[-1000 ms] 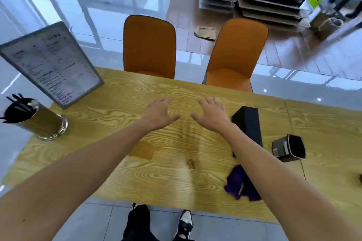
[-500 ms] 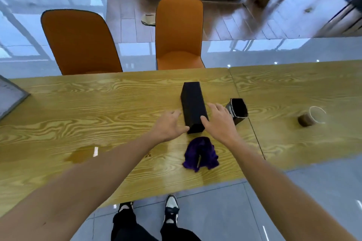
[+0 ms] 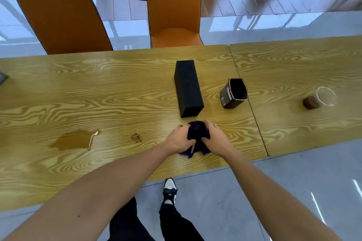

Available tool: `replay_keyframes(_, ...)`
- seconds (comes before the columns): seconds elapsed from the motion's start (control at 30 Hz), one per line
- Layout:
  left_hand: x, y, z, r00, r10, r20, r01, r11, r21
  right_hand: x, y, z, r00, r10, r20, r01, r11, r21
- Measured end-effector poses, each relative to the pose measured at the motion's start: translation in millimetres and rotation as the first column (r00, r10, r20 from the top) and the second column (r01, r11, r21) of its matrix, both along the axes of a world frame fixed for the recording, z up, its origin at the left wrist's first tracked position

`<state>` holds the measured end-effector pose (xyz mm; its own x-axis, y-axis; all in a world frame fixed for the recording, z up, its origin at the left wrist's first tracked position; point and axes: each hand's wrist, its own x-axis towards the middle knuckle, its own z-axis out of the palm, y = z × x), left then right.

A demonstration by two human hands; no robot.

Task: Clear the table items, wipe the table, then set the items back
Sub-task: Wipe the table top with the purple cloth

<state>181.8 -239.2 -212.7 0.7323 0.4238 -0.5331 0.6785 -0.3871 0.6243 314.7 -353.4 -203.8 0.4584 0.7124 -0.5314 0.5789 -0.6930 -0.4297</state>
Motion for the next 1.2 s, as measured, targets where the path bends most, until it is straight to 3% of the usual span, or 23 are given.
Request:
replay_keyframes(0.2,3.2,-8.1,-18.3,0.996,0.085,-0.022,-0.085,0.996,0.002,-6.0,8.0,-18.6,0.995,-0.034,-0.09,0.032,0.999,-0.017)
replay_keyframes(0.3,-1.0,-3.1,-24.1,0.962,0.252,-0.103,-0.264,0.956,-0.131,-7.7,12.4,-24.5,0.985,-0.111,-0.131,0.106,0.993,-0.042)
replay_keyframes(0.43,-15.2,3.6,-23.3,0.951,0.303,-0.067,-0.311,0.928,-0.204,-9.0,17.3,-20.7,0.989,-0.069,-0.135,0.066,0.998,-0.024)
replay_keyframes(0.63,-32.8,11.3,-3.4,0.919,0.394,0.016,-0.359,0.851,-0.385,-4.0,45.7,25.7,0.944,-0.115,-0.31,0.111,0.993,-0.031)
replay_keyframes(0.8,-53.3,35.9,25.9,0.865,0.497,0.071,-0.421,0.794,-0.438,-8.6,84.6,74.4,0.942,-0.006,-0.336,-0.022,0.997,-0.078)
replay_keyframes(1.0,-131.7,107.8,65.6,0.85,0.492,0.19,-0.405,0.84,-0.361,-53.9,147.8,110.8,0.924,0.148,-0.353,-0.195,0.976,-0.1)
replay_keyframes(1.2,-216.2,177.5,103.6,0.865,0.419,0.275,-0.366,0.903,-0.225,-111.3,208.1,135.4,0.894,0.317,-0.317,-0.326,0.945,0.026)
